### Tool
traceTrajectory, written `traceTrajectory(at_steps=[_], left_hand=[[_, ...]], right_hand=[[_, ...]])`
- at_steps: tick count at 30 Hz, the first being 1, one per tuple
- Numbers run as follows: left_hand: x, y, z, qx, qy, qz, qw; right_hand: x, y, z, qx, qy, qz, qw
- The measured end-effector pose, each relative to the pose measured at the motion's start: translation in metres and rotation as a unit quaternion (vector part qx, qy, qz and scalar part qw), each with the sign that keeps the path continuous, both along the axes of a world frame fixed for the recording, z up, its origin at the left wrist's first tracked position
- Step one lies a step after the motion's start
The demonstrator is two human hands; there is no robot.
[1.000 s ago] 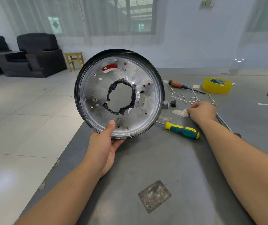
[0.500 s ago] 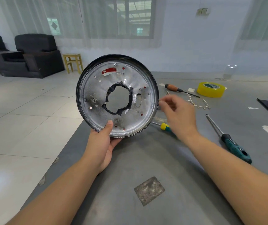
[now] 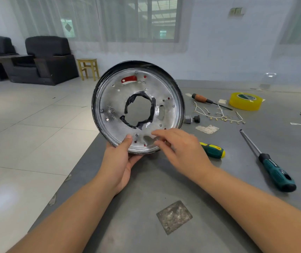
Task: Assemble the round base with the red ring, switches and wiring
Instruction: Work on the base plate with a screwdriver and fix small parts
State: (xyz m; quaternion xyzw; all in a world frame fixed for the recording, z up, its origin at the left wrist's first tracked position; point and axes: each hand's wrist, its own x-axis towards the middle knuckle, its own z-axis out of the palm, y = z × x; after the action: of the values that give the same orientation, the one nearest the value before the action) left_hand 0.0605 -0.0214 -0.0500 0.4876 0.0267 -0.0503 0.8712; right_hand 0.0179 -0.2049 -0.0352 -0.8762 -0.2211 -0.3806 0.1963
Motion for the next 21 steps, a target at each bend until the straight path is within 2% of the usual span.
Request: traceTrajectory(at_steps=[11, 21], left_hand=[[-0.005, -0.003, 0.002, 0.024, -0.033, -0.010, 0.999], [-0.007, -0.002, 0.004, 0.039, -0.040, -0.020, 0.998]], right_hand=[[0.001, 0.009, -0.006, 0.001, 0.063, -0.011, 0.998], [-0.002, 0.013, -0.004, 0.065, 0.118, -0.003, 0.991]])
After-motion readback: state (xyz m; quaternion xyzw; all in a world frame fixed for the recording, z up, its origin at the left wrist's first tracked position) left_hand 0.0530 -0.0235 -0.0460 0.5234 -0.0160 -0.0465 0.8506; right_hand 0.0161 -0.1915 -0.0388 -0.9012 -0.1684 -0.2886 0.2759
